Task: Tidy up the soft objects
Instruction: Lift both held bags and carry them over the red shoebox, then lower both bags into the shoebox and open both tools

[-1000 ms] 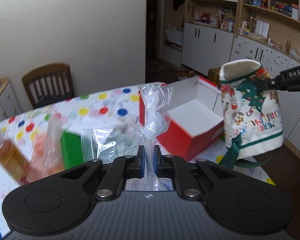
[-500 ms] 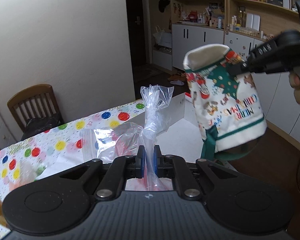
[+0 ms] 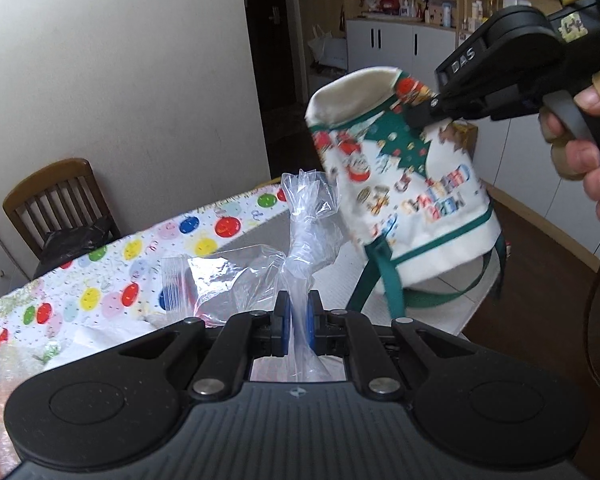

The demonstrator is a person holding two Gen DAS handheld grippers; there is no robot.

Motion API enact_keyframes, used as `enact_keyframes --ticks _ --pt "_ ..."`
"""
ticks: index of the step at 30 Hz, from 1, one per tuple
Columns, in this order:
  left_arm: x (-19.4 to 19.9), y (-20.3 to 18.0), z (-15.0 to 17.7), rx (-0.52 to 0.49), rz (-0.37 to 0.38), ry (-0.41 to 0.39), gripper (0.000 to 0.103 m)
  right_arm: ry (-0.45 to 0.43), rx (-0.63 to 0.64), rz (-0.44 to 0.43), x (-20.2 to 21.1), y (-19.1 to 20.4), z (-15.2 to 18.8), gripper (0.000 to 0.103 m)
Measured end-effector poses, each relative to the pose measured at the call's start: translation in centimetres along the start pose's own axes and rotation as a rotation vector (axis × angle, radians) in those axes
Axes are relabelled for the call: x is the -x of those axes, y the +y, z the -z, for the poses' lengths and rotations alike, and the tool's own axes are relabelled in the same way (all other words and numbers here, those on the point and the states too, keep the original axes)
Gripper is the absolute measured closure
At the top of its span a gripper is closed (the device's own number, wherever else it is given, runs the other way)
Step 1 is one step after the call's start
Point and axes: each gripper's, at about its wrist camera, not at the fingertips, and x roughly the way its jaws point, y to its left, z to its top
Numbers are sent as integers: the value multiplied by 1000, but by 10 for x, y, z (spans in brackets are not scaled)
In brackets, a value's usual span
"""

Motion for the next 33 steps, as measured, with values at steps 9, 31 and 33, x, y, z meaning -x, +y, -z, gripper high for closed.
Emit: enact_keyframes --ticks 9,31,33 --pt "-50 -17 -2 -46 -5 87 95 149 3 2 -60 -15 19 101" --pt "-124 -27 2 -78 52 344 95 309 355 107 -102 -7 52 86" --pt "-126 -25 3 -72 49 355 95 300 360 111 -99 -8 52 80"
